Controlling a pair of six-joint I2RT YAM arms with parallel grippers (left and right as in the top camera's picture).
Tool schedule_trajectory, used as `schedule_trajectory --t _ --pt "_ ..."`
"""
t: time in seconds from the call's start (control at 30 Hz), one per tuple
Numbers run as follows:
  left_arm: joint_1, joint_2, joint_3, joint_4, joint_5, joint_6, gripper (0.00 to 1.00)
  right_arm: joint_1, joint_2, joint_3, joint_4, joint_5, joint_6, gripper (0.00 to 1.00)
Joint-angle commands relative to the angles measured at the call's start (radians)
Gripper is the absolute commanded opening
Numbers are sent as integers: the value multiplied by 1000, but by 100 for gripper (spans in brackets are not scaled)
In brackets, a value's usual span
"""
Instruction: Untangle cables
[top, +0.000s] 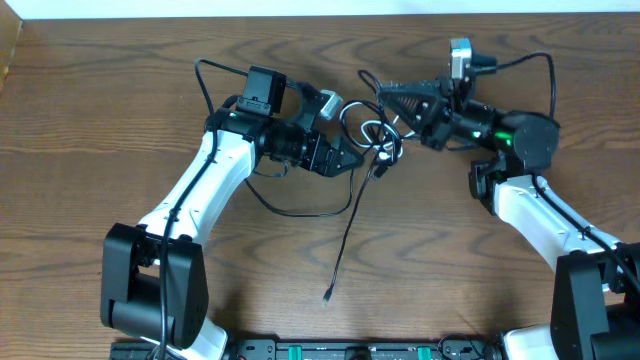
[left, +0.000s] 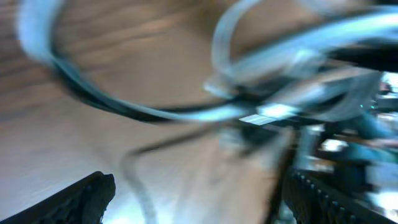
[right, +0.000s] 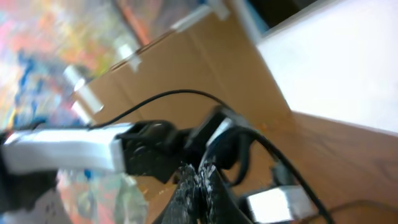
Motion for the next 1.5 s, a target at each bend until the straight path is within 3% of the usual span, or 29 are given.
schedule_trajectory --t 0.0,0.3,0.53,0.9,1.03,1.1,1.2,1.37,1.47 --pt "0 9 -3 -2 204 -32 91 3 -10 11 -56 133 -26 1" --pt "-26 9 -3 39 206 -87 91 11 -10 11 -106 193 -31 1" --pt "-50 9 -3 51 -15 -94 91 12 -10 11 -142 195 -51 1" --pt "-50 9 -3 55 -307 -216 98 -23 -10 11 -632 348 -288 2" --pt "-50 9 -3 62 -307 -216 98 -40 -10 11 -804 452 -341 26" --pt "-50 9 -2 61 -307 -217 98 -52 -10 11 -880 492 -377 47" --pt "-50 9 17 53 -324 -216 98 -69 -10 11 -949 528 -439 62" --pt "-50 9 79 7 -454 -167 98 -77 -10 11 -1065 639 -516 71" --pt "-50 9 109 -6 -611 -150 98 -77 -10 11 -1125 706 -534 73"
